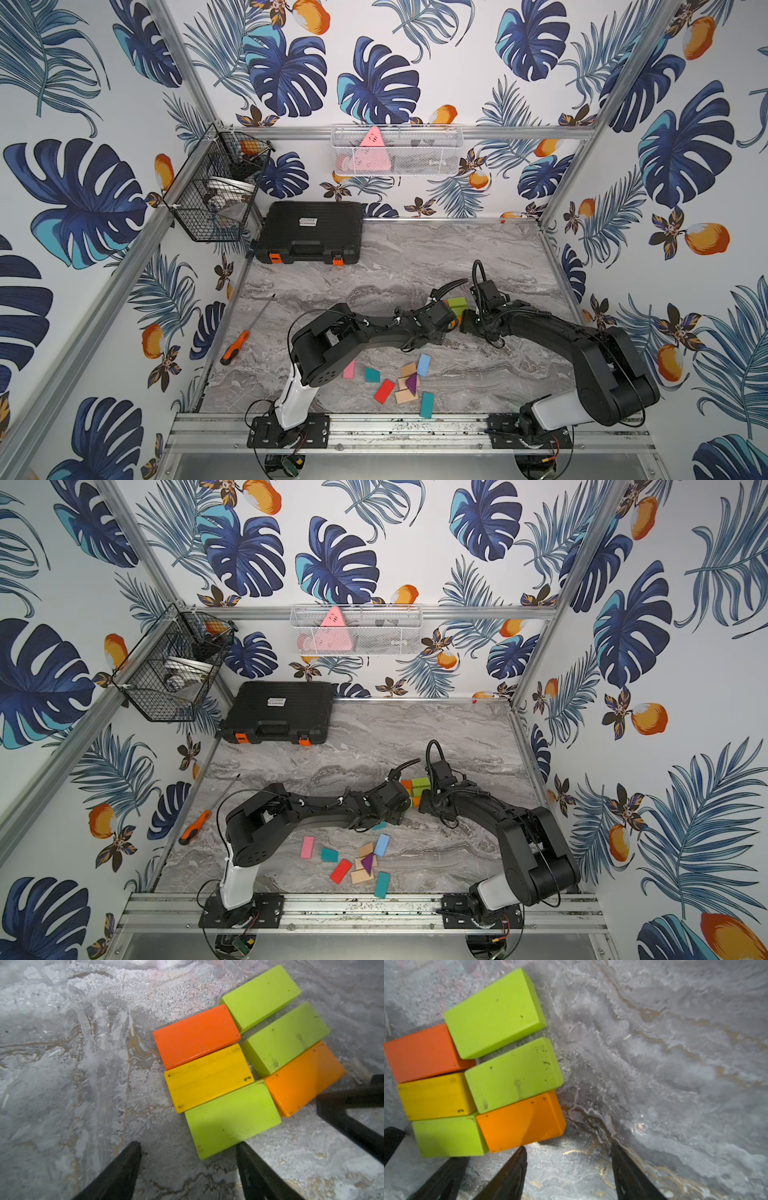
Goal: Assemble a piece of candy with building blocks
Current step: Assemble the building blocks at the center of the board.
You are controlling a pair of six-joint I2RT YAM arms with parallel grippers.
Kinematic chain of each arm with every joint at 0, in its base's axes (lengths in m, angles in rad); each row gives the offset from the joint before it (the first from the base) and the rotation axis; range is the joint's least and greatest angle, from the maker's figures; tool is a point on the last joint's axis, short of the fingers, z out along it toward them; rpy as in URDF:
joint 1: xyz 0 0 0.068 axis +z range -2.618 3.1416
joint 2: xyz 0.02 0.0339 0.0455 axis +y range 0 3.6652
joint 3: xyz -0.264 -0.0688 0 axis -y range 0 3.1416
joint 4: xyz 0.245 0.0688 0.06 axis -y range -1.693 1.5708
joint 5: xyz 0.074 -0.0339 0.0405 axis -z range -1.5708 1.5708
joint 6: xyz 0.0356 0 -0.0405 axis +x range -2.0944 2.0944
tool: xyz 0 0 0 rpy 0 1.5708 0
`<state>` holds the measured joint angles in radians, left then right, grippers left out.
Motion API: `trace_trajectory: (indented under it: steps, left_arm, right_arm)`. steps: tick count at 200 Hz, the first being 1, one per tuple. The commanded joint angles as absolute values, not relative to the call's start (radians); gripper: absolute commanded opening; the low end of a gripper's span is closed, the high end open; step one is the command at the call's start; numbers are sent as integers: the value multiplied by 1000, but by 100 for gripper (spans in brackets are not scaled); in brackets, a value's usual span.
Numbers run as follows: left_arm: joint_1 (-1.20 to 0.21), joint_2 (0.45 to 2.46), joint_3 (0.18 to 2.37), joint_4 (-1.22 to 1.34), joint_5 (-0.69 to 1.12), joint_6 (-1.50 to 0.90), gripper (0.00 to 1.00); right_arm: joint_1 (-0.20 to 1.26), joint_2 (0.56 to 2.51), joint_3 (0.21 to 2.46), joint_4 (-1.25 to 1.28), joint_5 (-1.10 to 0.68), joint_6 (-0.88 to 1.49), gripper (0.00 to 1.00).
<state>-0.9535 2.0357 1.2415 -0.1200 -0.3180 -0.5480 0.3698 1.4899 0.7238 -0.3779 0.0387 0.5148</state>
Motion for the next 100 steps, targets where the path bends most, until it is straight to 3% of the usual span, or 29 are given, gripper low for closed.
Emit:
trace_trajectory:
  steps: [1, 100]
  left_arm:
    - [-951, 2055, 1236, -219, -239, -587, 76]
    - [-951, 2059, 1237, -212, -234, -587, 77]
  right_arm:
    - [365, 1505, 716, -411, -24, 529, 67]
    - [354, 1502, 716, -411, -34, 523, 66]
